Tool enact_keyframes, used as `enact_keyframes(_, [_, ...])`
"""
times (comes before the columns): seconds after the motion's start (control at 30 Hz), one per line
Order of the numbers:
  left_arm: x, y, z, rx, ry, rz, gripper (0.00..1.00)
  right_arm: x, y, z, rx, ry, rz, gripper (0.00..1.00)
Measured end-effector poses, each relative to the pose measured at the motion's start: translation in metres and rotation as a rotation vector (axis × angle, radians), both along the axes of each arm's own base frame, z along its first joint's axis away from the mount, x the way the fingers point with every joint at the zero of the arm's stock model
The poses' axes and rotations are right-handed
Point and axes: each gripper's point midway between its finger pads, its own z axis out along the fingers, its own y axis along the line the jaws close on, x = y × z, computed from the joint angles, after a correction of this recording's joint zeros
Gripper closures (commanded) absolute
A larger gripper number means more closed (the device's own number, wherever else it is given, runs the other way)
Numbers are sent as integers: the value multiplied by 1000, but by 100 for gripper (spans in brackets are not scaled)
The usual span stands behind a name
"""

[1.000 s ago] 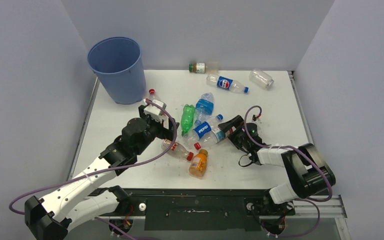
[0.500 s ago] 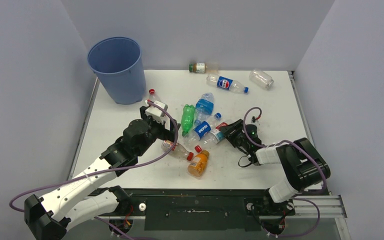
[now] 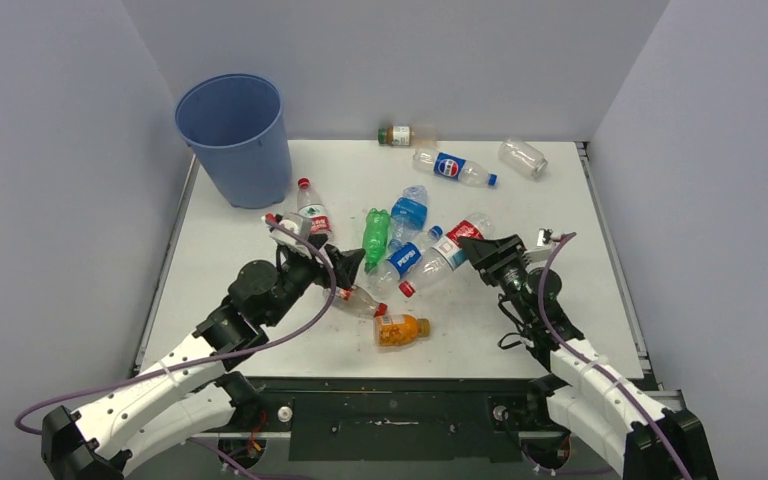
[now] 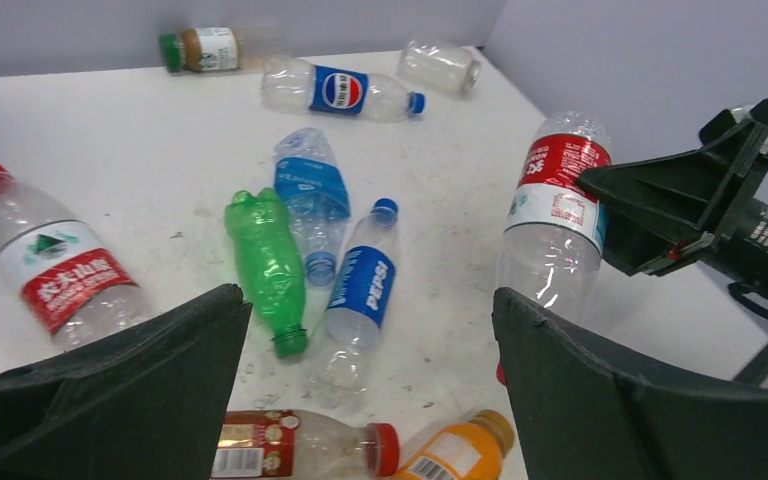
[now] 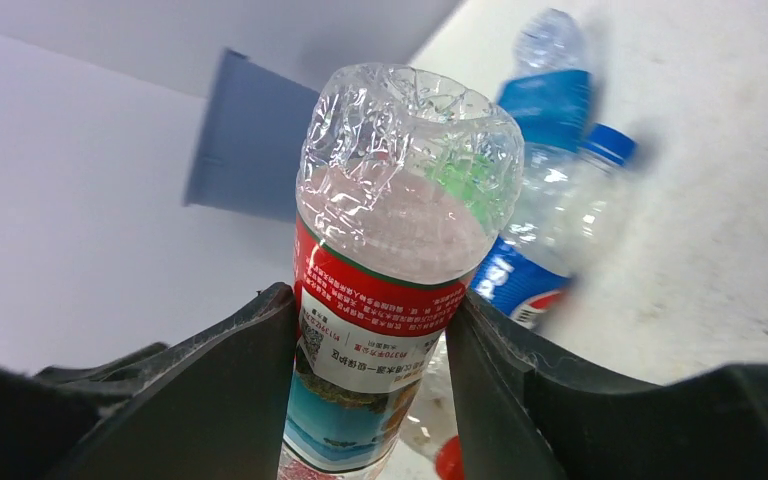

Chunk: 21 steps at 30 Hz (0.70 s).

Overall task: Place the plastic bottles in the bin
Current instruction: Pick up the plastic bottle at the center of the board.

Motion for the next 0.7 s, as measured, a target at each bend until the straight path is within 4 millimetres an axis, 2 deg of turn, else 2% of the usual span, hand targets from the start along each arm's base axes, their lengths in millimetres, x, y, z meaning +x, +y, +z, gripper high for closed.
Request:
enact_keyframes(0.13, [-13, -12, 2, -180, 0, -74, 1, -9, 5, 36, 64, -127, 45, 60])
enact_keyframes(0.23, [-24, -28, 4, -266, 11, -175, 3, -15, 14, 51, 105, -181, 108, 60])
enact_keyframes(0.5, [-65, -81, 24, -312, 76, -543, 4, -32, 28, 90, 169, -327, 226, 61])
enact_keyframes(0.6, [-76, -94, 18, -314, 130, -637, 4, -38, 29, 106, 194, -393, 250, 61])
enact_keyframes(0.7, [-85, -105, 2, -309, 219, -714, 0, -43, 30, 117, 211, -436, 264, 61])
